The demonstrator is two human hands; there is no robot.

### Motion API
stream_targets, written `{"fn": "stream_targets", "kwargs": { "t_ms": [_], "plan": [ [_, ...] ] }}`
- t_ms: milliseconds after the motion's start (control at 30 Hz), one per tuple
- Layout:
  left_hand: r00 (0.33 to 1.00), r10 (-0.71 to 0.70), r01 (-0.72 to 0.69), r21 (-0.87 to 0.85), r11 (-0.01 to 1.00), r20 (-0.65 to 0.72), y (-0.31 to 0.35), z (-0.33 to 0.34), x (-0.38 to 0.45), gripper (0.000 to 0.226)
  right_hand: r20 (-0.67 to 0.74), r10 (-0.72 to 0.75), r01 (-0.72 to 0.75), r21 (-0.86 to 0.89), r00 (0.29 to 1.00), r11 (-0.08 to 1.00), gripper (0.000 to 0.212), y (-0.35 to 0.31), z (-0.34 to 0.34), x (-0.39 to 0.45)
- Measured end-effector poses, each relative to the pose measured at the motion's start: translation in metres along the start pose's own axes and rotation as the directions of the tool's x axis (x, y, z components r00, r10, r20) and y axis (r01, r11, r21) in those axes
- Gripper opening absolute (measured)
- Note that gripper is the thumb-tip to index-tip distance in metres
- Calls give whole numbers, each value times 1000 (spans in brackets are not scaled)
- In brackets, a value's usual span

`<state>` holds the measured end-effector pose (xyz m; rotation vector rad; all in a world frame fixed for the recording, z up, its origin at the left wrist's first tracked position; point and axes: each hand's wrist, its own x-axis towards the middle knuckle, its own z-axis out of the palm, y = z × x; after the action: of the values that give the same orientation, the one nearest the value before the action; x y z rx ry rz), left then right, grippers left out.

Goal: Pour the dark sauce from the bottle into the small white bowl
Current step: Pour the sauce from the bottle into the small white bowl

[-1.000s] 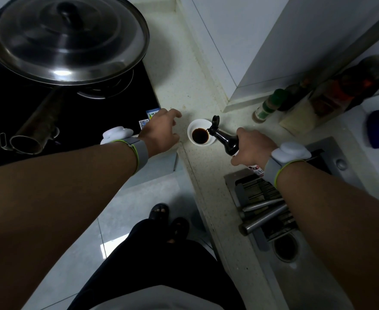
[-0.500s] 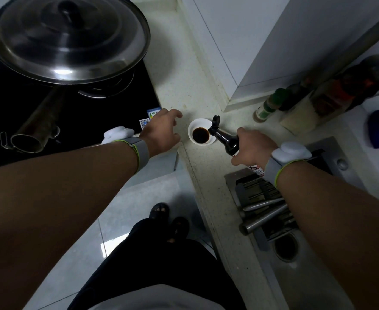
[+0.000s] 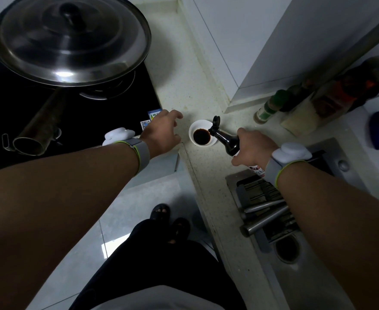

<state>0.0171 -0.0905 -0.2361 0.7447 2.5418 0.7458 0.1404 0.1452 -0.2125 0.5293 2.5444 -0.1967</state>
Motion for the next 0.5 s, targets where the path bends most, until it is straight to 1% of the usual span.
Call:
{"fn": "stream_targets", "kwargs": {
  "t_ms": [500],
  "plan": [
    [1000,5,-5,14,1000,2,-1,5,2,60,0,2,-2,-3,1000,1000,61,-1,3,3]
  ]
}}
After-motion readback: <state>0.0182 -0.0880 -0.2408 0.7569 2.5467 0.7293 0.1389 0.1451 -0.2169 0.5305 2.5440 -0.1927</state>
